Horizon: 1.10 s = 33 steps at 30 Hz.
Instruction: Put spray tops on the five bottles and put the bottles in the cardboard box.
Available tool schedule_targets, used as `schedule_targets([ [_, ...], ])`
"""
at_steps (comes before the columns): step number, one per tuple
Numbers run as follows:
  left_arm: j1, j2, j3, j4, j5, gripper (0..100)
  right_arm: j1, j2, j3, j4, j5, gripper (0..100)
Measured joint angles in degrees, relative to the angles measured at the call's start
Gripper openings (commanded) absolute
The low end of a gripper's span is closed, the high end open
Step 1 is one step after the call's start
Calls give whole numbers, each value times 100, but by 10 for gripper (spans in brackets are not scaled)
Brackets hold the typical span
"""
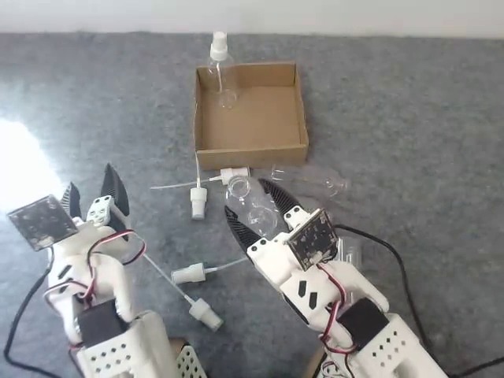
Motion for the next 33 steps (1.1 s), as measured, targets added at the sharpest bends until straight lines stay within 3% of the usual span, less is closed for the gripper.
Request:
schedule_targets([
  [8,1301,-9,-1002,1389,-659,217,9,0,176,-176,0,101],
  [22,2963,-35,-1310,1442,-1037,217,-475,0,352,-185,0,101],
  [33,3807,-44,-1327,1521,-1169,217,-519,0,352,-185,9,101],
])
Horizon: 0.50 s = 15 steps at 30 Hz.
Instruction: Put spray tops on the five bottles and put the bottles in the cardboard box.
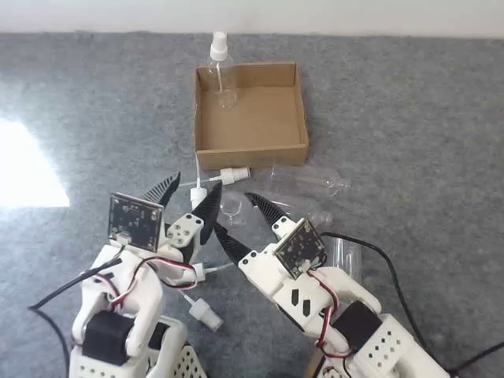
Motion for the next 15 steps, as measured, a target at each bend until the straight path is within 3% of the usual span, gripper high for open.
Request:
schedule_targets([
  [9,360,-9,-79,220,-105,217,0,0,9,9,26,101],
  [15,-211,-9,-167,229,-123,217,-26,0,0,9,26,101],
])
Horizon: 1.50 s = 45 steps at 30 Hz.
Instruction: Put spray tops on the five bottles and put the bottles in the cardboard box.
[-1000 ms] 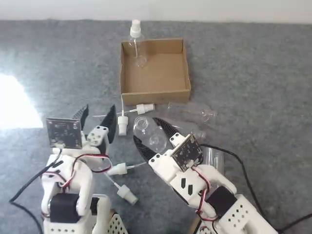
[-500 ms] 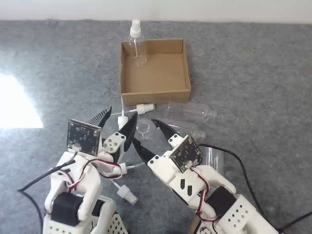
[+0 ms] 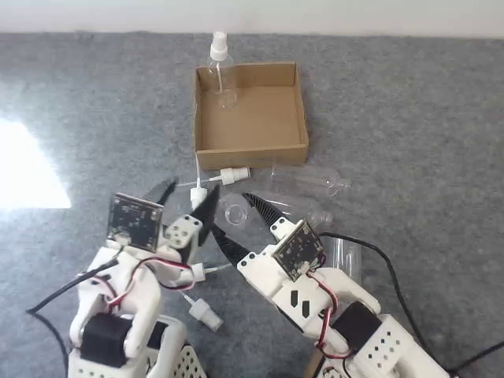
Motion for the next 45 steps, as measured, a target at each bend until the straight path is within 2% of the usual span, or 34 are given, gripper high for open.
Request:
schedule_targets([
  [8,-659,334,-484,422,-9,217,378,0,-123,510,0,101],
  [15,-1037,2365,-1547,835,-9,218,747,0,-299,747,0,101],
  [20,-1143,3851,-2321,1477,-9,218,967,0,-431,747,0,101],
  [26,-1143,5116,-2611,1934,-9,218,1284,0,-501,747,0,101],
  [31,-1178,5916,-2629,1899,-9,218,1266,0,-501,747,0,101],
  [45,-1169,7921,-2629,18,18,214,1310,0,-501,747,0,101],
])
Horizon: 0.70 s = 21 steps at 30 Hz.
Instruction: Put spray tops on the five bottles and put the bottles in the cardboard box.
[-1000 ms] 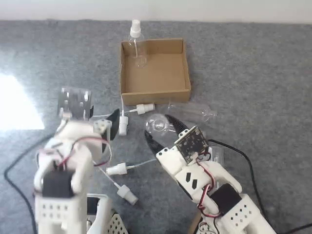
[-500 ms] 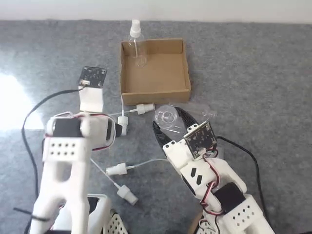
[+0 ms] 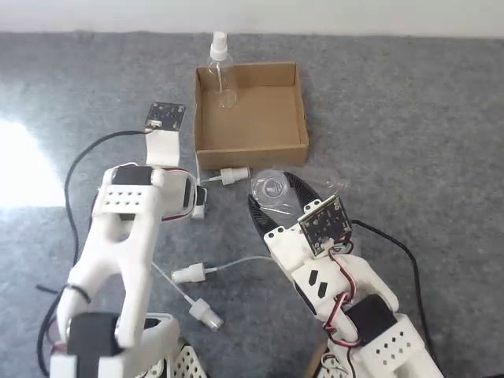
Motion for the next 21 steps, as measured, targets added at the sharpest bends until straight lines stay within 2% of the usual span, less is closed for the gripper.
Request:
schedule_targets([
  [10,0,1257,0,-993,255,194,0,0,0,0,0,101],
  [15,0,1451,-114,-1055,246,95,0,0,0,0,0,101],
  [21,9,1538,-220,-1020,-18,70,0,0,0,0,0,101],
])
